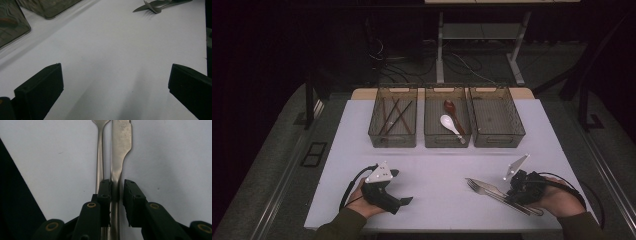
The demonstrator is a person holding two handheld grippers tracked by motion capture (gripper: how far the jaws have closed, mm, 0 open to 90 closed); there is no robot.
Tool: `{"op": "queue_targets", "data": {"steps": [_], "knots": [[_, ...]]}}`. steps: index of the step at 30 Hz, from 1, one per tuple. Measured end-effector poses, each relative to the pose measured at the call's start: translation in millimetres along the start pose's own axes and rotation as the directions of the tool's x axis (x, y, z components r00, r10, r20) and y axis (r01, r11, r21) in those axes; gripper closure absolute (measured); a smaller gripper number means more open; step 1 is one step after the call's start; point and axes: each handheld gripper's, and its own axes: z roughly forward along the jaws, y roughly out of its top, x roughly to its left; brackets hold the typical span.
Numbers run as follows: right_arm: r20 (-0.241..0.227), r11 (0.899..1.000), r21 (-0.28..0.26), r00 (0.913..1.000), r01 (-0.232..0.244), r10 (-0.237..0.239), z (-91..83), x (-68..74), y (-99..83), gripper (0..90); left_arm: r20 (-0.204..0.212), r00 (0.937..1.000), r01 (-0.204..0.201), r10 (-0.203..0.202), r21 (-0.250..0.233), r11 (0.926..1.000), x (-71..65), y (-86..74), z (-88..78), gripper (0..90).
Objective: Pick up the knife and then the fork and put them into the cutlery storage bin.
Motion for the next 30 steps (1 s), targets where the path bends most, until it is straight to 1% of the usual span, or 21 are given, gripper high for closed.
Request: {"op": "queue_targets", "data": {"steps": [1, 2, 4, 5, 6, 7, 8, 9, 11, 12, 13, 14, 15, 16, 18, 20, 21, 22, 23, 25, 30], "knots": [[0.0, 1.0, 0.01, 1.0, -0.006, 0.006, 0.5, 0.7, 1.1, 76.0, 0.0, 1.0, 0.0, 0.0, 0.0, 1.0, 0.0, 0.0, 0.0, 0.0], [-0.001, 1.0, 0.011, 1.0, 0.002, -0.002, 0.9, 0.3, 1.9, 76.0, 0.0, 1.0, 0.0, 0.0, 0.0, 1.0, 0.0, 0.0, 0.0, 0.0], [0.0, 1.0, 0.025, 1.0, -0.001, 0.001, 1.1, 0.7, 3.7, 76.0, -0.001, 1.0, 0.0, 0.0, 0.0, 1.0, 0.2, 0.0, -0.1, 0.0], [0.0, 1.0, 0.029, 1.0, 0.009, -0.009, 1.6, 0.1, 4.4, 76.0, -0.002, 1.0, 0.0, 0.0, 0.001, 1.0, 0.3, 0.0, -0.1, 0.0], [0.001, 0.999, 0.035, 1.0, 0.003, -0.003, 1.9, 0.5, 5.4, 76.4, -0.002, 1.0, 0.001, -0.001, 0.0, 1.0, 0.3, 0.0, -0.1, 0.0], [0.005, 0.999, 0.039, 0.9999, 0.009, -0.009, 3.2, 0.1, 6.2, 76.8, -0.002, 1.0, 0.0, 0.0, 0.0, 1.0, 0.3, 0.0, -0.1, 0.0], [0.002, 0.999, 0.046, 1.0, 0.0, 0.0, 4.1, 0.8, 7.3, 77.2, -0.002, 1.0, -0.001, 0.001, 0.0, 1.0, 0.3, 0.0, -0.2, 0.0], [0.009, 0.999, 0.05, 0.9999, 0.006, -0.007, 4.4, -0.2, 7.9, 77.7, -0.002, 1.0, 0.0, 0.0, 0.0, 1.0, 0.3, 0.0, -0.1, 0.0], [0.009, 0.998, 0.059, 0.9999, 0.004, -0.005, 4.5, -0.6, 9.2, 78.2, -0.002, 1.0, 0.0, 0.0, 0.002, 1.0, 0.3, 0.1, -0.2, 0.0], [0.007, 0.998, 0.06, 0.9999, 0.01, -0.011, 4.8, -1.2, 9.8, 78.2, -0.002, 1.0, 0.0, 0.0, 0.0, 1.0, 0.3, 0.0, 0.1, 0.0], [0.007, 0.998, 0.068, 1.0, 0.004, -0.004, 5.0, -1.3, 10.6, 78.3, 0.0, 1.0, 0.001, -0.001, 0.001, 1.0, 0.3, -0.1, 0.3, 0.0], [-0.009, 0.997, 0.072, 0.9999, -0.011, 0.012, 5.1, -0.7, 11.9, 78.3, -0.001, 1.0, 0.001, -0.001, 0.002, 1.0, 0.3, 0.0, 0.4, 0.0], [0.002, 0.997, 0.082, 1.0, -0.007, 0.006, 5.7, -2.0, 12.9, 78.4, -0.001, 1.0, 0.002, -0.002, 0.001, 1.0, 0.1, -0.1, 0.7, 0.0], [0.002, 0.996, 0.091, 1.0, -0.006, 0.006, 6.1, -2.6, 13.8, 78.5, -0.001, 1.0, 0.001, -0.001, 0.001, 1.0, 0.0, -0.1, 0.8, 0.0], [-0.008, 0.994, 0.107, 0.9994, -0.031, 0.032, 6.6, -3.1, 16.2, 78.6, -0.001, 1.0, 0.003, -0.003, 0.0, 1.0, -0.2, -0.1, 1.2, 0.0], [-0.004, 0.991, 0.127, 0.9994, -0.033, 0.033, 7.0, -1.8, 19.3, 78.6, -0.001, 1.0, 0.003, -0.003, 0.0, 1.0, -0.2, -0.1, 1.3, 0.0], [0.007, 0.989, 0.138, 0.9991, -0.043, 0.042, 7.5, -1.3, 20.6, 78.8, -0.001, 1.0, 0.003, -0.003, 0.0, 1.0, -0.2, -0.1, 1.3, 0.0], [0.003, 0.989, 0.142, 0.9992, -0.039, 0.039, 8.0, -1.0, 21.8, 79.2, -0.001, 1.0, 0.003, -0.003, 0.0, 1.0, -0.1, -0.1, 1.3, 0.0], [0.023, 0.987, 0.156, 0.9992, -0.037, 0.033, 8.4, -0.5, 22.7, 79.6, -0.001, 1.0, 0.003, -0.003, 0.0, 1.0, 0.0, -0.2, 1.3, 0.0], [0.015, 0.986, 0.163, 0.9992, -0.039, 0.037, 8.7, 1.1, 25.0, 80.0, -0.001, 1.0, 0.002, -0.002, 0.002, 1.0, 0.2, -0.2, 1.6, 0.0], [0.03, 0.982, 0.185, 0.9988, -0.044, 0.04, 9.2, 3.0, 27.6, 80.6, -0.001, 1.0, 0.002, -0.002, 0.0, 1.0, -0.2, -0.1, 1.2, 0.0]]}}
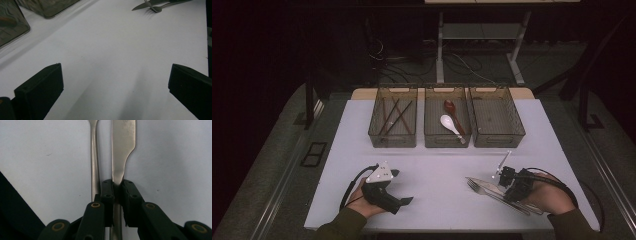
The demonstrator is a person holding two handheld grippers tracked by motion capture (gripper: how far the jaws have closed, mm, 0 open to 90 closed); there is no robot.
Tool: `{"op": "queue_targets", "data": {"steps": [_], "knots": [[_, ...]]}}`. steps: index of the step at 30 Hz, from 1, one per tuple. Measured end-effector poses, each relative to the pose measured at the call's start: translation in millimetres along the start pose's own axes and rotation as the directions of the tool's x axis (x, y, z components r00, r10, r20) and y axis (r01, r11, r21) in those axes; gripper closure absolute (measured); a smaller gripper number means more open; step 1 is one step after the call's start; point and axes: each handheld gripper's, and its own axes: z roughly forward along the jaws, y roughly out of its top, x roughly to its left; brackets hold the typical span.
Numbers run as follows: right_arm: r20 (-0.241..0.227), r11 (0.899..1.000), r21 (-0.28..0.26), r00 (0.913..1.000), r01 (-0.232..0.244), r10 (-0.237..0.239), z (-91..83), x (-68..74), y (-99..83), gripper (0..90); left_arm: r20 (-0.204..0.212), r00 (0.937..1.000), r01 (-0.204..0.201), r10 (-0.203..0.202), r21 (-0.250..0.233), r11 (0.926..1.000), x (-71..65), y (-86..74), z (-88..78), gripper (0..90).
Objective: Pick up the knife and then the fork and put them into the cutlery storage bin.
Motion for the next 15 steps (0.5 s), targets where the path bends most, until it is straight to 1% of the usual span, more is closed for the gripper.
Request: {"op": "queue_targets", "data": {"steps": [3, 5, 8, 10, 11, 12, 13, 15], "knots": [[-0.013, 1.0, -0.008, 0.9996, -0.024, 0.024, -0.7, -1.8, -1.1, 80.8, 0.0, 1.0, 0.001, -0.001, 0.0, 1.0, 0.1, 0.1, -0.2, 0.0], [-0.012, 1.0, -0.029, 0.9999, -0.003, 0.003, -0.9, -4.0, -3.2, 80.7, 0.002, 1.0, 0.0, 0.0, -0.001, 1.0, 0.4, 0.1, -0.1, 0.0], [-0.004, 0.997, -0.075, 1.0, -0.009, 0.009, -1.9, -7.7, -4.3, 80.7, 0.001, 1.0, -0.002, 0.002, 0.001, 1.0, 0.9, 0.1, -0.1, 0.0], [-0.002, 0.993, -0.115, 0.9997, -0.023, 0.023, -4.9, -9.5, -3.2, 80.7, 0.002, 1.0, -0.001, 0.001, -0.001, 1.0, 0.4, 0.2, -0.5, 0.0], [-0.01, 0.99, -0.136, 0.9993, -0.037, 0.036, -6.6, -10.5, -2.5, 80.8, 0.002, 1.0, -0.004, 0.004, 0.0, 1.0, 0.6, 0.3, -0.8, 0.0], [0.003, 0.987, -0.16, 0.9994, -0.033, 0.034, -8.1, -13.0, -2.4, 80.8, 0.001, 1.0, -0.003, 0.003, -0.001, 1.0, 0.7, 0.3, -0.9, 0.0], [0.002, 0.982, -0.181, 0.9986, -0.052, 0.053, -9.8, -14.4, -2.2, 80.8, 0.001, 1.0, -0.001, 0.001, -0.001, 1.0, 0.8, 0.3, -0.9, 0.0], [-0.004, 0.972, -0.223, 0.9977, -0.067, 0.068, -12.8, -19.1, -2.8, 80.8, 0.001, 1.0, 0.0, 0.0, -0.002, 1.0, 1.0, 0.2, -0.8, 0.0]]}}
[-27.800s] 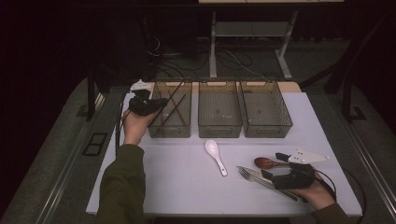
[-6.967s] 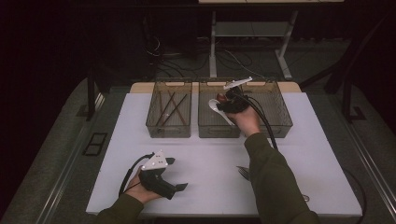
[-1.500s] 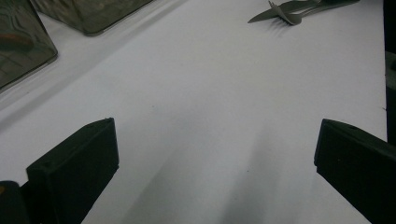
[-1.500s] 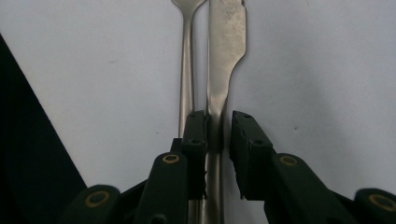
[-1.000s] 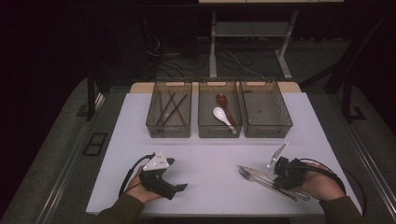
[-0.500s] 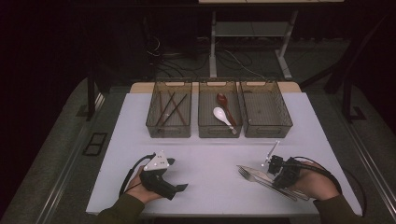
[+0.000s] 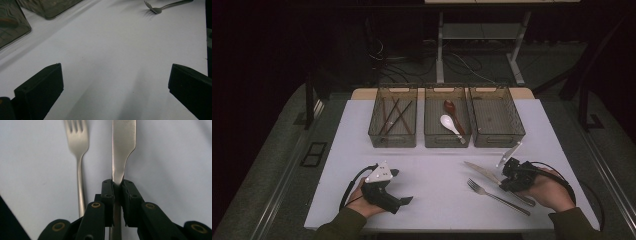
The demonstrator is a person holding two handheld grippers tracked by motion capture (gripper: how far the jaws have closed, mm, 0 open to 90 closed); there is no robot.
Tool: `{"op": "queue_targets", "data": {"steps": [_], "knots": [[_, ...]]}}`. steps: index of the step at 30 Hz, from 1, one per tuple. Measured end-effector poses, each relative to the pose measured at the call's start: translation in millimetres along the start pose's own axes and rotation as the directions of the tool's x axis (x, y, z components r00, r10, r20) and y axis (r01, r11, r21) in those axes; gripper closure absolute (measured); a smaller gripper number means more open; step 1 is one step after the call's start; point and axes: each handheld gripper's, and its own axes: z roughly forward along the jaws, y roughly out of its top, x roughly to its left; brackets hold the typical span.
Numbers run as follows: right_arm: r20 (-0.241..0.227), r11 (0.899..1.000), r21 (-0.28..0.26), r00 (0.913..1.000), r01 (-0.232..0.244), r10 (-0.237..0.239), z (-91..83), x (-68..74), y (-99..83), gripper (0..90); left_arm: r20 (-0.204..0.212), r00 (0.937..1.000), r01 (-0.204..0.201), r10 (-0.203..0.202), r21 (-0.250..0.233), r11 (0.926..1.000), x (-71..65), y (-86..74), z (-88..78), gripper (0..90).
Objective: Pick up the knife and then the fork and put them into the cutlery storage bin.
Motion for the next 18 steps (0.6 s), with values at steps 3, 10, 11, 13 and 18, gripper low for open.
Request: {"op": "queue_targets", "data": {"steps": [3, 10, 11, 13, 18], "knots": [[-0.014, 0.997, -0.059, 0.999, -0.043, 0.042, -2.7, -6.4, -1.0, 80.7, -0.001, 1.0, 0.003, -0.003, -0.005, 1.0, 0.0, 0.0, -0.4, 0.0], [-0.052, 0.978, -0.178, 0.9938, -0.106, 0.098, -10.1, -21.1, -7.3, 80.7, -0.004, 1.0, 0.006, -0.006, -0.014, 0.9999, 1.3, -0.3, -1.5, 0.0], [-0.051, 0.974, -0.202, 0.9942, -0.103, 0.095, -11.2, -22.4, -8.1, 80.8, -0.004, 1.0, 0.007, -0.007, -0.014, 0.9999, 1.5, -0.3, -1.5, 0.0], [-0.06, 0.965, -0.232, 0.9923, -0.12, 0.109, -13.7, -25.0, -9.3, 80.7, -0.004, 1.0, 0.009, -0.009, -0.017, 0.9998, 1.9, -0.4, -1.5, 0.0], [-0.058, 0.942, -0.301, 0.9884, -0.151, 0.14, -19.3, -30.2, -11.0, 80.8, -0.001, 0.9998, 0.021, -0.021, -0.026, 0.9994, 3.6, -1.0, -1.8, 0.0]]}}
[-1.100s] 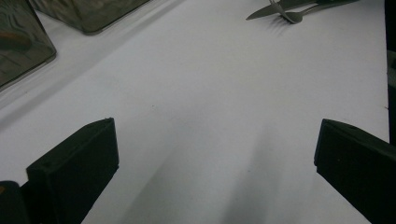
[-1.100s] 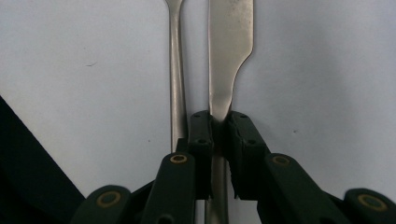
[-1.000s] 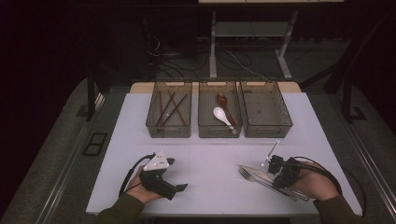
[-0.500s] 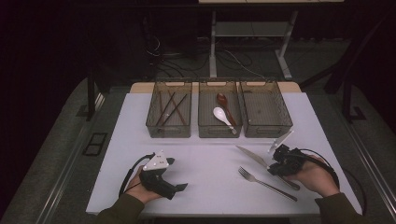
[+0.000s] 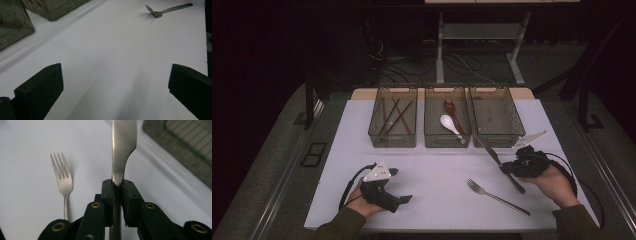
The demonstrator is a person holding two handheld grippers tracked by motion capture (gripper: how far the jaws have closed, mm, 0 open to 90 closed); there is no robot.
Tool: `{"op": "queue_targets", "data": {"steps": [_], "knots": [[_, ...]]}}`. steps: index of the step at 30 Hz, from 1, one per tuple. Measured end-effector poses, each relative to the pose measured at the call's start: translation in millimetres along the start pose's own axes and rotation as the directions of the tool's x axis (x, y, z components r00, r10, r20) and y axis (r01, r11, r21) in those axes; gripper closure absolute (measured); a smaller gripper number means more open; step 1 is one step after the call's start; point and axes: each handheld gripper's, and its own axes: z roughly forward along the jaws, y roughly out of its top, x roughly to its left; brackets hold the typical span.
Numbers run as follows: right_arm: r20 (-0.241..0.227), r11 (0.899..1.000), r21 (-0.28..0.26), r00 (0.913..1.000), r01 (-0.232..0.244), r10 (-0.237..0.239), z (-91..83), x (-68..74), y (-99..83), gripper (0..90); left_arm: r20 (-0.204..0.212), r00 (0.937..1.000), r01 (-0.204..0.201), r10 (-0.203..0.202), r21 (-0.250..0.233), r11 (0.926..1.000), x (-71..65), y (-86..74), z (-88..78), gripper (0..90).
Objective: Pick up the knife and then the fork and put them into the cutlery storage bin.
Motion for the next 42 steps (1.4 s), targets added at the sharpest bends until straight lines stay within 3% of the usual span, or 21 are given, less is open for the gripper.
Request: {"op": "queue_targets", "data": {"steps": [7, 11, 22, 31, 42], "knots": [[0.004, 0.994, -0.102, 0.9992, -0.038, 0.039, -6.2, -7.2, -0.6, 80.9, -0.001, 1.0, 0.004, -0.004, -0.002, 1.0, 0.2, 0.0, -0.4, 0.0], [-0.003, 0.989, -0.134, 0.9982, -0.06, 0.06, -8.9, -12.0, -2.5, 80.9, 0.0, 1.0, 0.006, -0.006, -0.005, 1.0, 0.7, 0.0, -1.1, 0.0], [-0.019, 0.966, -0.231, 0.9931, -0.117, 0.116, -19.9, -22.6, 0.4, 80.9, 0.002, 0.9999, 0.015, -0.015, -0.01, 0.9998, 1.0, -0.6, -1.7, 0.0], [-0.022, 0.931, -0.328, 0.9864, -0.161, 0.163, -34.5, -37.6, 5.8, 80.8, 0.003, 0.9997, 0.023, -0.023, -0.013, 0.9997, 2.2, -0.6, -1.5, 0.0], [-0.006, 0.893, -0.419, 0.9833, -0.167, 0.182, -48.6, -49.4, 28.4, 80.8, -0.001, 0.9998, 0.021, -0.021, -0.014, 0.9997, 1.4, -0.1, -1.7, 0.0]]}}
